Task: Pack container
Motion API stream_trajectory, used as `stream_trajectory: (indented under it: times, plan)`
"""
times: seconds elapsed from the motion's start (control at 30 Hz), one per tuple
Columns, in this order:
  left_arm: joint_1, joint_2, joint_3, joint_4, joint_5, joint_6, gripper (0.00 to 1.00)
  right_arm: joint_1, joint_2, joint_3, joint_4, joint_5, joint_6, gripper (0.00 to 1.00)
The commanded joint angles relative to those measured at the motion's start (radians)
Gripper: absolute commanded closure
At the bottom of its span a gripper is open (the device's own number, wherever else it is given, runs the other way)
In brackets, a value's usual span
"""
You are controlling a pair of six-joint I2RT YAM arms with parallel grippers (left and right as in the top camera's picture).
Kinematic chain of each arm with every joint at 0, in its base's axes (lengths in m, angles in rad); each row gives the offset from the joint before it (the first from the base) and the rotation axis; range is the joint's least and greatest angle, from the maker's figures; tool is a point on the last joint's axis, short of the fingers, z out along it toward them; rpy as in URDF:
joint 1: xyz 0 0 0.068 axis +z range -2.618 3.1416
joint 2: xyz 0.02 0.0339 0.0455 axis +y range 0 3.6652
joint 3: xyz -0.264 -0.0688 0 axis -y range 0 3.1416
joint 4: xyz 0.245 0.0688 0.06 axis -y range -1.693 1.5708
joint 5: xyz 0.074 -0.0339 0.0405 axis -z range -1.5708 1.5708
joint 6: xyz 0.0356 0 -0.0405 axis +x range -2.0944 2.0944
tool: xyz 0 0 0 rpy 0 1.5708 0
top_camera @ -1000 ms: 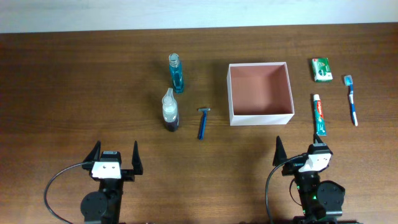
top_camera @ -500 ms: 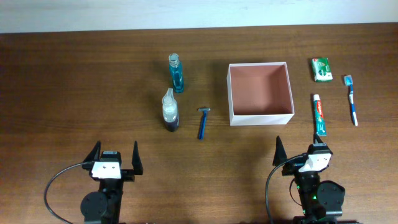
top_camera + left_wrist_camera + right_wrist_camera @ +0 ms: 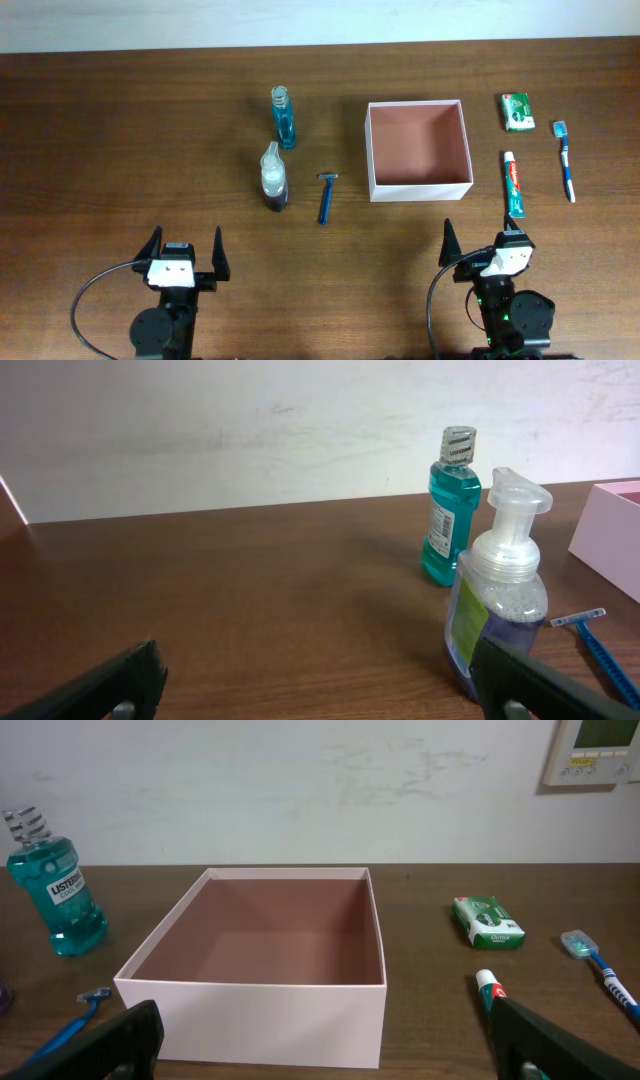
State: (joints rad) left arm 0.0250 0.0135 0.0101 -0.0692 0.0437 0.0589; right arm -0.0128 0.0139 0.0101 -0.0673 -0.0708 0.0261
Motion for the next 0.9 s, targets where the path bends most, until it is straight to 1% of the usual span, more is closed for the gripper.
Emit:
stream_trajectory:
  times: [0.0,0.3,0.4,0.43,0.53,0.7,0.77,0.87]
  plan:
    - [0.005,-0.008,-0.002,-0.010,-0.007,-0.013,0.01,0.006,-0.010,-0.005,-0.005,0.008,0.004,0.01]
    - [0.005,-0.008,-0.002,-0.010,-0.007,-0.013,0.01,0.006,-0.010,-0.005,-0.005,0.008,0.004,0.01]
    - [0.005,-0.008,-0.002,0.001,-0.032,-0.006,0.01,0.006,-0.010,-0.005,-0.005,0.008,0.004,0.01]
    - [0.005,-0.008,-0.001,0.023,-0.026,-0.006,0.01,0.006,-0.010,-0.005,-0.005,0.008,0.004,0.01]
    - [0.005,-0.008,-0.001,0.156,0.023,-0.007,0.01,0.006,-0.010,-0.005,-0.005,0.008,0.004,0.01]
    - [0.005,-0.008,0.000,0.402,0.027,-0.039,0.01,0.006,-0.010,-0.005,-0.005,0.008,0.004,0.01]
    - [0.005,-0.007,0.013,0.449,0.028,-0.053,0.00,0.006,-0.010,-0.005,-0.005,0.008,0.004,0.01]
    - [0.005,0.011,0.068,0.446,0.037,-0.090,0.01,0.006,-0.010,-0.005,-0.005,0.008,0.004,0.01]
